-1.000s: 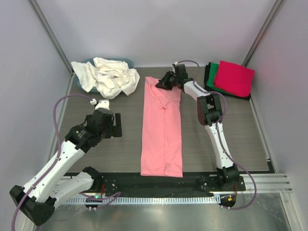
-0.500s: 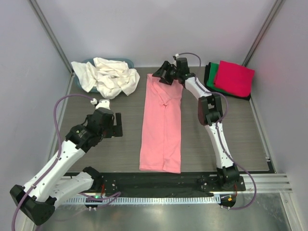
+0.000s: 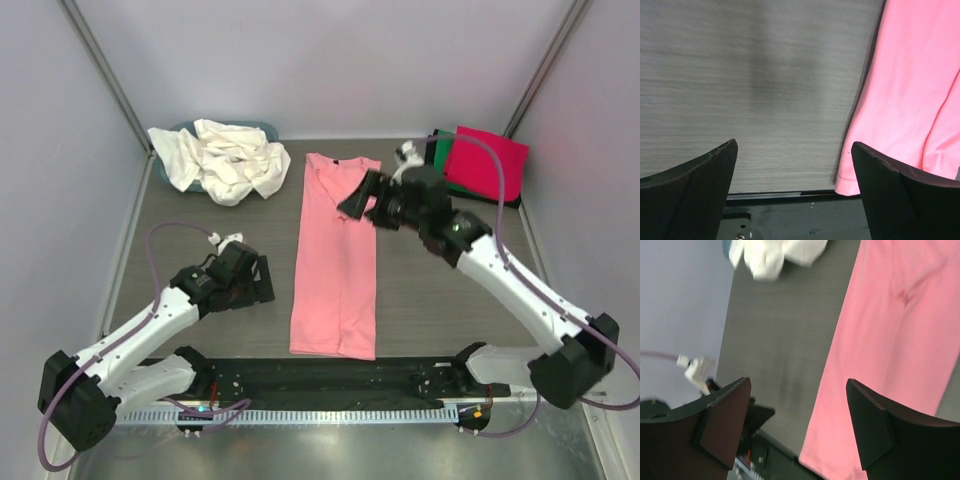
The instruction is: Fold and stack the t-shirts
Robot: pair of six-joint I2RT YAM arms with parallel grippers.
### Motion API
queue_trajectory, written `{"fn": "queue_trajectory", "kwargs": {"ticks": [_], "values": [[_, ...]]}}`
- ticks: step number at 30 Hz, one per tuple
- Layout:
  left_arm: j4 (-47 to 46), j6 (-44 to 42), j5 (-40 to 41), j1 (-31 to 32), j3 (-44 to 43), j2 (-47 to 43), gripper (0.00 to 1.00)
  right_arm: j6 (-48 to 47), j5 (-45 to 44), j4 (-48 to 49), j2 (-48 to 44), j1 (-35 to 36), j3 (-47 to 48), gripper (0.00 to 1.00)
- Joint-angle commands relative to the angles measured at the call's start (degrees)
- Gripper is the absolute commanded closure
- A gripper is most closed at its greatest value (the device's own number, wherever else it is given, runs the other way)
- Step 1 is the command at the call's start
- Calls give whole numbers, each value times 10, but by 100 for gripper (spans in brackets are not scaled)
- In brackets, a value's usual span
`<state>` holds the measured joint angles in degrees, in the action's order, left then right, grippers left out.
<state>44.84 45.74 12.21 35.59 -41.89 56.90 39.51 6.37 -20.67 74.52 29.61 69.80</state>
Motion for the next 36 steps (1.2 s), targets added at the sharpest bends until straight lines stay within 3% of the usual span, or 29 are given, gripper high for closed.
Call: {"fn": "queue_trajectory", "kwargs": {"ticks": [1,7,14,18,26,30,36], "values": [[-55,72,-30,37,27,-7,4,78,-107,-122,-40,84,-173,17],[-96,153,-36,107,105,-14,9,222,-115,-85,-181,224,-377,24],[-142,208,-52,144,171,-43,16,283,-142,-67,-176,313,-427,29],[-147,230,-49,163,185,-50,19,315,-141,-25,-166,343,-453,38],[-170,257,-48,187,205,-52,25,346,-172,-48,-164,375,-458,50],[-179,262,-49,192,204,-44,36,356,-175,-52,-184,376,-472,57],[-193,268,-50,201,206,-25,44,359,-174,-49,-189,377,-487,58]]}}
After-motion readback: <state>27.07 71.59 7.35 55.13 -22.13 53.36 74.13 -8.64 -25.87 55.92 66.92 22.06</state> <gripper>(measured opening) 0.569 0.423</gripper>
